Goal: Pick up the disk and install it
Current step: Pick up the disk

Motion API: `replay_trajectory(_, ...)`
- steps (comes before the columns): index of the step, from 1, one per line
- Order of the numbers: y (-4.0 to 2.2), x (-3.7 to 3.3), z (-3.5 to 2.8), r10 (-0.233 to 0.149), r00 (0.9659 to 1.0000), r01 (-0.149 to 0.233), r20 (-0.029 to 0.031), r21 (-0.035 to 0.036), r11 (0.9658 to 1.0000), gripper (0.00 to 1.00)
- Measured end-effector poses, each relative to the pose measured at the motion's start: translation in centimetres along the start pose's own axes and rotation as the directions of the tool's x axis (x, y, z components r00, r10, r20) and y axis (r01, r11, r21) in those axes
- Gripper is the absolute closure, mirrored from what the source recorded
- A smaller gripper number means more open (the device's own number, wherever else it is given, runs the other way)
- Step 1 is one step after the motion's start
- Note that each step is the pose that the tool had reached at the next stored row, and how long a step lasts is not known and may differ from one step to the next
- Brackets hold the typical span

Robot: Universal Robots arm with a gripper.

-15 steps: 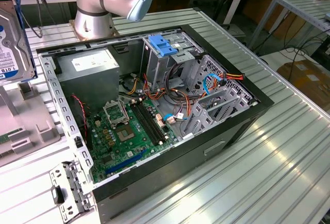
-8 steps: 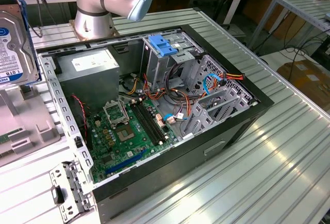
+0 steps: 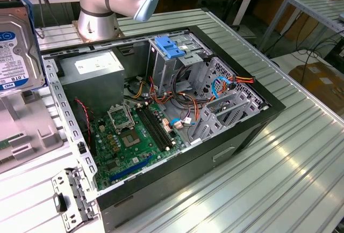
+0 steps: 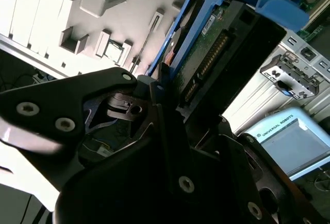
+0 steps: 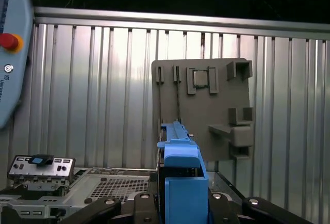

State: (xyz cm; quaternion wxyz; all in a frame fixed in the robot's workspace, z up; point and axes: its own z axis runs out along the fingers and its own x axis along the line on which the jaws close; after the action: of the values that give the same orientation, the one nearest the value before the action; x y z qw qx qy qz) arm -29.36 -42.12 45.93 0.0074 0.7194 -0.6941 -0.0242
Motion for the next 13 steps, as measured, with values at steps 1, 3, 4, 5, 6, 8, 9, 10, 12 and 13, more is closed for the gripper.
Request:
replay_trajectory(1,-0.07,0.1,0.0,0.0,1.0,0.0,0.0001,-0.0001,1.0,0.63)
replay_trajectory(3,-0.2,0.31,0.0,0.0,1.0,0.0,0.0001,-0.0004,1.0,0.63)
replay_trajectory(4,-0.26,0.4,-0.01,0.0,1.0,0.0,0.0001,-0.0005,1.0,0.63)
replay_trajectory(5,-0.38,0.57,-0.01,0.0,1.0,0.0,0.0002,-0.0008,1.0,0.63)
replay_trajectory(6,-0.48,0.71,-0.01,0.0,1.0,0.0,0.0002,-0.001,1.0,0.63)
replay_trajectory(8,-0.73,1.01,-0.02,0.0,1.0,0.0,0.0002,-0.0016,1.0,0.63)
replay_trajectory(9,-0.82,1.11,-0.03,0.0,1.0,0.0,0.0001,-0.0018,1.0,0.63)
replay_trajectory(10,-0.89,1.19,-0.03,0.0,1.0,0.0,0.0002,-0.002,1.0,0.63)
replay_trajectory(12,-1.08,1.37,-0.04,0.0,1.0,0.0,0.0002,-0.0025,1.0,0.63)
replay_trajectory(13,-1.18,1.47,-0.04,0.0,1.0,0.0,0.0002,-0.0027,1.0,0.63)
